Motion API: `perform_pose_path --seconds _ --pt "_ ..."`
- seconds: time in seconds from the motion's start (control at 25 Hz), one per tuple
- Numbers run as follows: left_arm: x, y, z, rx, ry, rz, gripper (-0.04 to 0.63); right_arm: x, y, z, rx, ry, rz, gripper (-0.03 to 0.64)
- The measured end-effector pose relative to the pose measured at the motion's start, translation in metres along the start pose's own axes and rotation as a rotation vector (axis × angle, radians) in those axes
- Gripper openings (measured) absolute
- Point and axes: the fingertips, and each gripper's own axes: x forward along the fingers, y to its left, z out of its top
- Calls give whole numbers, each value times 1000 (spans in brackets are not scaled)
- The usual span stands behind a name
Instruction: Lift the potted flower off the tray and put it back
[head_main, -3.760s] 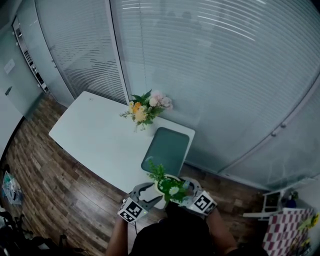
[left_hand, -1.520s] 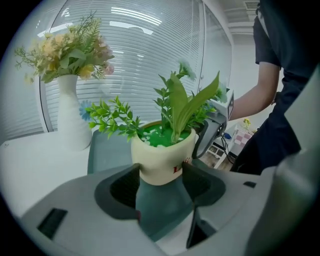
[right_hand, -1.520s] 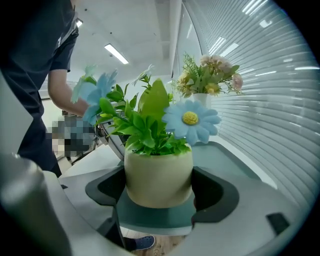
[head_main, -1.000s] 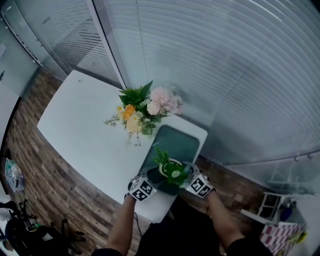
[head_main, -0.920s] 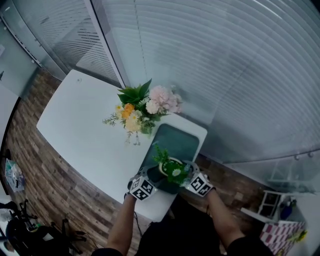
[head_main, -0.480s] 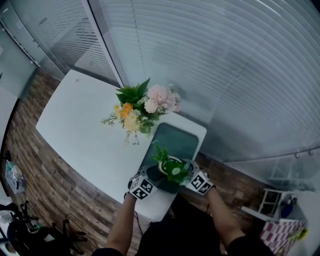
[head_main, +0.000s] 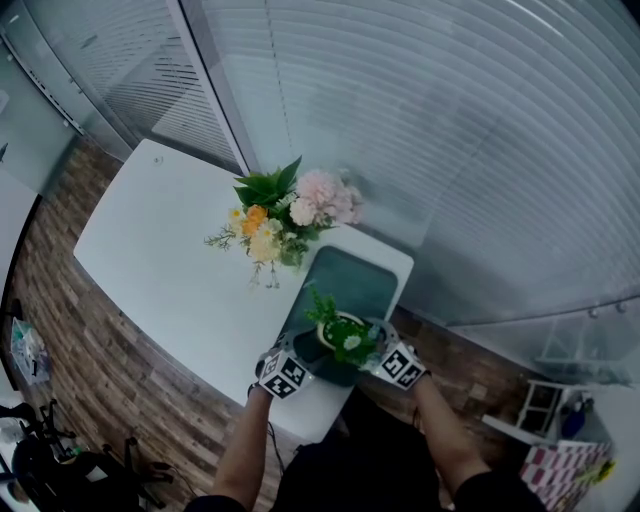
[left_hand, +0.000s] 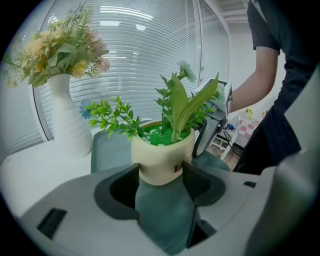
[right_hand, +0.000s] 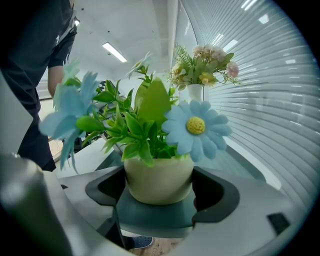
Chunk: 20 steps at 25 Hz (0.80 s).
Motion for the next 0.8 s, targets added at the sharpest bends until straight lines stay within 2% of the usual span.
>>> perform_pose_path --seconds 0.2,0.36,0.48,0.56,0.72,0.8 --pt "-4 2 0 -14 -28 -3 268 0 0 2 -10 -17 -15 387" --pt "-14 5 -1 -27 -47 20 268 -5 -4 4 -9 -55 -25 387" --pt "-25 4 -2 -55 -73 45 268 -13 -7 4 -8 -45 -50 387" --pt "-31 5 -3 -88 -104 69 268 -19 -9 5 26 -68 -69 387" --pt "-49 12 -10 -210 -161 129 268 -32 -11 9 61 -129 -135 387" --pt "-60 12 -11 -229 -180 160 268 -41 -9 6 70 -133 -160 387"
